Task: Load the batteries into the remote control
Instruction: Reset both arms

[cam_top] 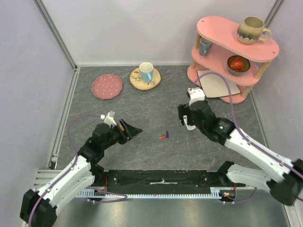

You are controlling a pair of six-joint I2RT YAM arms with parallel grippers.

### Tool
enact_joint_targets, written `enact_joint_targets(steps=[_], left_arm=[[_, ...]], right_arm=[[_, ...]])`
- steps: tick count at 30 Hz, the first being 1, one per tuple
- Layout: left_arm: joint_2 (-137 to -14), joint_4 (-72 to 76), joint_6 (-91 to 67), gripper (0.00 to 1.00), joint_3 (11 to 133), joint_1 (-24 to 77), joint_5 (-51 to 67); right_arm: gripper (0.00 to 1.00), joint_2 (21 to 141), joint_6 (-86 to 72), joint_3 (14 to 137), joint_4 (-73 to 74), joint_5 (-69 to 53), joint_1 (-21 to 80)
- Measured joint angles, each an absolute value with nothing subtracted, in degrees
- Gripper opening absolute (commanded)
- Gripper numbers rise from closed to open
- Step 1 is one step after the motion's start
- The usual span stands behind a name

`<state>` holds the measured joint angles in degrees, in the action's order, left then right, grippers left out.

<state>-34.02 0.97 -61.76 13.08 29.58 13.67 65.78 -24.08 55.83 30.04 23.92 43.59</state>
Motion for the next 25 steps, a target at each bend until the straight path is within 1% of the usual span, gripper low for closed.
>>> enact_joint_targets(steps=[2,5,6,8,9,10,14,16,19,23,25], left_arm=[[-38.24,-3.22,-58.85,0.74,17.39,29.58,12.8],[-43.16,-8.23,-54.83,0.77,22.76,29.58,11.05],[-43.62,-9.65,-53.63,0.79,23.92,29.61,10.22],[-43.53,-11.97,-51.57,0.81,25.67,29.61,7.92],[-43.33,-12.91,-50.81,0.85,26.39,29.58,6.57],[-43.22,-13.8,-50.41,0.87,27.03,29.58,5.28],[-43.24,-17.91,-50.39,0.89,30.35,29.58,-3.14],[-43.83,-19.81,-51.4,0.89,32.08,29.58,-6.04],[-44.88,-21.85,-54.19,0.9,33.91,29.58,-8.73],[-44.42,-22.59,-55.68,0.81,34.2,29.58,-9.47],[-44.34,-22.57,-55.92,0.86,34.2,29.58,-9.21]], right_arm=[[0.92,58.89,-24.58,50.28,26.52,24.01,43.59],[0.92,53.1,-25.74,42.87,22.63,23.94,43.53],[0.92,52.34,-26.11,40.51,21.76,23.79,43.51],[0.93,49.8,-26.63,35.73,20.03,23.35,43.48],[0.97,47.86,-26.96,33.58,19.75,23.11,43.48],[0.98,46.26,-27.11,32.27,19.53,22.96,43.48],[0.98,37.65,-28.38,27.07,16.03,22.26,43.48],[0.98,36.14,-29.3,26.74,14.5,22.28,43.46],[0.98,36.88,-31.64,26.76,12.05,22.28,43.38],[0.98,39.4,-34.04,26.76,9.23,21.3,43.38],[0.98,39.57,-34.63,26.74,7.73,20.8,43.38]])
